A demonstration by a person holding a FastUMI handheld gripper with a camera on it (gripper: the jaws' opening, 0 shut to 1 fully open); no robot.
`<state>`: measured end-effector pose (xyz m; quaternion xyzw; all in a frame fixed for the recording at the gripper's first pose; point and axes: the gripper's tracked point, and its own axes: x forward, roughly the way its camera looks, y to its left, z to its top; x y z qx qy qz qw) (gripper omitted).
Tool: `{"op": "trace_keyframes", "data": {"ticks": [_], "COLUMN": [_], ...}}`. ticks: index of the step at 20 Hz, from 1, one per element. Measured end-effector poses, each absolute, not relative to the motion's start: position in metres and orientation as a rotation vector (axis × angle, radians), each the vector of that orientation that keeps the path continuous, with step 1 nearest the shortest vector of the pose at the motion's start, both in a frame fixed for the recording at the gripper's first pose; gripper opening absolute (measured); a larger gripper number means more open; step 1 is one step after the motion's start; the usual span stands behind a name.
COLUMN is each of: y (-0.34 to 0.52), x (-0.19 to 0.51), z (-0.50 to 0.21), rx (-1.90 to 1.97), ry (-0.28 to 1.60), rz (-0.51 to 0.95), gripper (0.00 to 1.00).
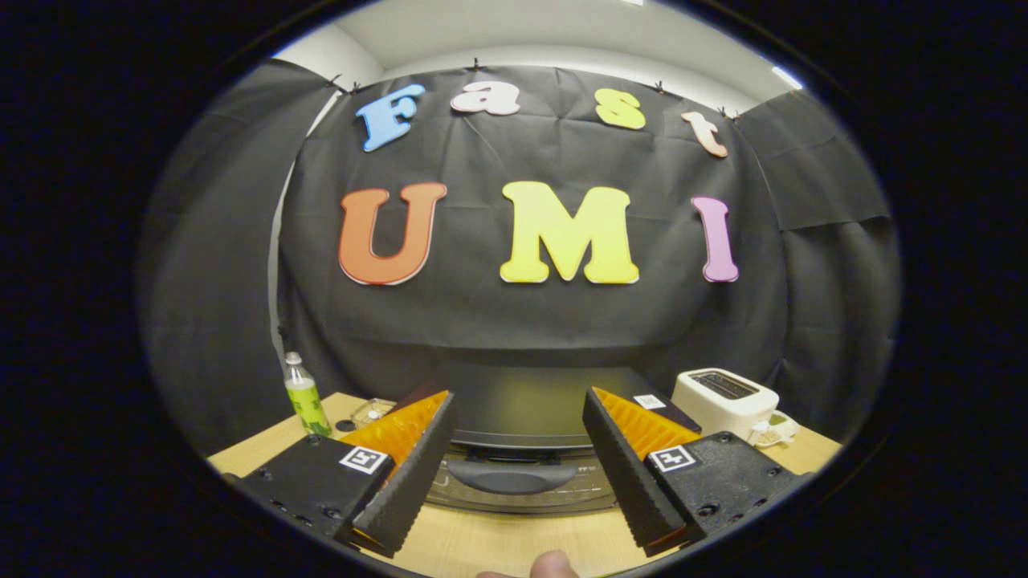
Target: Open the toaster oven, put the food inside, and close the toaster oven door.
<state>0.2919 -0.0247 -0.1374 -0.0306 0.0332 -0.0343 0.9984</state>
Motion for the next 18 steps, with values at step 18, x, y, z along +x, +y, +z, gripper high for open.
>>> {"op": "trace_keyframes", "data": {"ticks": [18], "y": [-0.03], "x": [0.314], "z": [-0.203], "rx": [-0.015], "ry": [0.103], "rz": [-0.026], "gripper": [1.0]}}
